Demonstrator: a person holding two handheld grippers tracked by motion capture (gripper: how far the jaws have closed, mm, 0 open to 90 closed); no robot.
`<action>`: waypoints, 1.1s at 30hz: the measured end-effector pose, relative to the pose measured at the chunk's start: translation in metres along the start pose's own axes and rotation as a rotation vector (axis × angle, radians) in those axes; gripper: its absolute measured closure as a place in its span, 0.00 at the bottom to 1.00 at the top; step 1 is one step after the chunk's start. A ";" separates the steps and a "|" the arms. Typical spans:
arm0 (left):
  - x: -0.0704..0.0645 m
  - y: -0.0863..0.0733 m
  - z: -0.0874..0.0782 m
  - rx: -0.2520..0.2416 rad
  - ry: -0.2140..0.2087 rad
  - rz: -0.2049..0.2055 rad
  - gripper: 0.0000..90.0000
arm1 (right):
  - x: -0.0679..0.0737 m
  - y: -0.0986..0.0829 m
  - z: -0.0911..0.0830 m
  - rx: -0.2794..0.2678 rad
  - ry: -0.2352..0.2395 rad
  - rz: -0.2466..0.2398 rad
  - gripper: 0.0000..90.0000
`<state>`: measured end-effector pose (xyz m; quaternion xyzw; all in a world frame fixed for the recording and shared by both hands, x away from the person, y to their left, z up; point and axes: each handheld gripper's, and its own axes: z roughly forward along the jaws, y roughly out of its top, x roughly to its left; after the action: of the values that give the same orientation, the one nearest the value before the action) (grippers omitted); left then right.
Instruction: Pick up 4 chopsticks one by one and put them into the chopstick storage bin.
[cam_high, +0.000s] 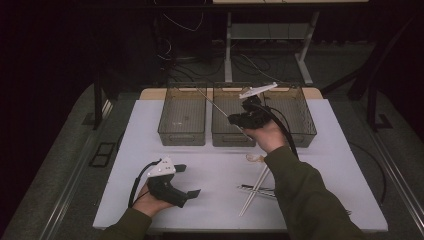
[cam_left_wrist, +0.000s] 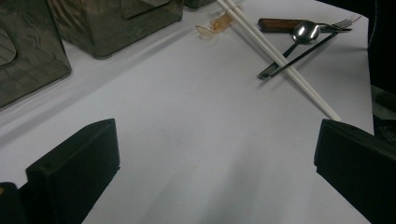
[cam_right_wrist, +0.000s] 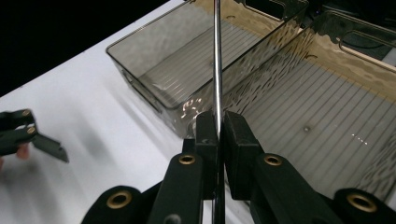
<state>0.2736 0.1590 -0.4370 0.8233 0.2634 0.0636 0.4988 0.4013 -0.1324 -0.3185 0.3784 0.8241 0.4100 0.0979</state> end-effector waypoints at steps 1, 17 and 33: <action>-0.001 -0.001 0.000 -0.003 0.000 0.005 0.00 | 0.000 0.003 0.003 0.002 -0.001 0.000 0.94; 0.005 -0.002 0.000 0.001 -0.003 0.027 0.00 | 0.001 0.038 0.058 0.064 -0.015 0.053 0.94; 0.005 -0.001 0.000 -0.007 -0.018 0.032 0.00 | 0.004 0.067 0.111 0.136 -0.058 0.076 0.94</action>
<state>0.2769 0.1621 -0.4385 0.8262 0.2456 0.0651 0.5028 0.4871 -0.0377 -0.3388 0.4272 0.8317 0.3454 0.0803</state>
